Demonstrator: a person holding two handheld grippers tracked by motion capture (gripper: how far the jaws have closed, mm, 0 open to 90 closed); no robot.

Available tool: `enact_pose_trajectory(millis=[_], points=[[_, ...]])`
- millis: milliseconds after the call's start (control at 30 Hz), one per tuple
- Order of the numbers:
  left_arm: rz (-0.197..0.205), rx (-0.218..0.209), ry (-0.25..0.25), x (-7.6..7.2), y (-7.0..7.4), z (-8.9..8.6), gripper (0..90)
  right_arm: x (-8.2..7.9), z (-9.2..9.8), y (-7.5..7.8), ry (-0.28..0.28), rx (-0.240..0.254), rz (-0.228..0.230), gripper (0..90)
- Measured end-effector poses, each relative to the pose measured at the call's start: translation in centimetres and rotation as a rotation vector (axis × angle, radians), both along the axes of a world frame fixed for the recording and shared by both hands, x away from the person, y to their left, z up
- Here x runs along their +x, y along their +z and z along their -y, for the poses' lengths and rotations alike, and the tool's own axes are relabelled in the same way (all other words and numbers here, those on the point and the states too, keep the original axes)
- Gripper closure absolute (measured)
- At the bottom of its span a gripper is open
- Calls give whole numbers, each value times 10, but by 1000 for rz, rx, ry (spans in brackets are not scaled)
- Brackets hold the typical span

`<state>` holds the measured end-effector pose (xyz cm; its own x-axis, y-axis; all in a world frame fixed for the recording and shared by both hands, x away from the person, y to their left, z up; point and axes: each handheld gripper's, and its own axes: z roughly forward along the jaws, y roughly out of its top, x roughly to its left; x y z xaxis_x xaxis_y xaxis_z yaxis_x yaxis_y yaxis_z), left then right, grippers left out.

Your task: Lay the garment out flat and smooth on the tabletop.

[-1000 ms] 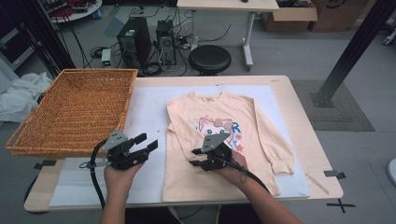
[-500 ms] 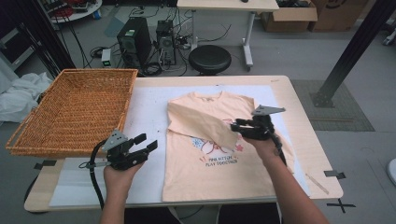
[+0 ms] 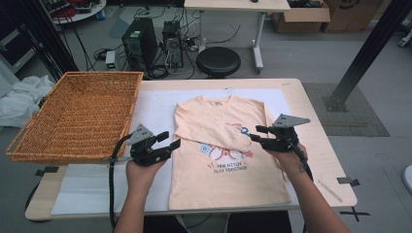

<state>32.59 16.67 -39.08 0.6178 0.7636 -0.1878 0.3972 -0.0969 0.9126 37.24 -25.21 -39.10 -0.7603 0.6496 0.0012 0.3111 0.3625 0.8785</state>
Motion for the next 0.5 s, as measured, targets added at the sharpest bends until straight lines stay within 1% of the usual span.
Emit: enact_pose_trajectory(millis=[33,67,100,133,233,300,333,367,433,500], points=[[1,13,2,4,1,4,395,-2,8,4,-10,7,12,533],[6,27,4,12,3,9,385,-3,12,6,-13,14,18,516],[5,27,-7,19,4,14,374,-5,21,10,-21,24,29,489],[-3,28,-15,25,4,17,371,-6,27,13,-28,32,39,465],[-35,47,-33,52,5,32,344,-10,45,19,-33,47,63,436],[-43,52,-47,69,5,42,343,-13,57,20,-42,62,75,431],[-38,53,-54,77,5,47,344,-15,62,20,-46,62,80,431],[-39,64,-61,87,3,53,346,-16,67,19,-52,59,81,430],[-51,65,-74,102,-1,59,346,-18,77,17,-67,60,82,427],[-64,81,-73,117,-5,64,346,-20,84,16,-82,65,83,424]])
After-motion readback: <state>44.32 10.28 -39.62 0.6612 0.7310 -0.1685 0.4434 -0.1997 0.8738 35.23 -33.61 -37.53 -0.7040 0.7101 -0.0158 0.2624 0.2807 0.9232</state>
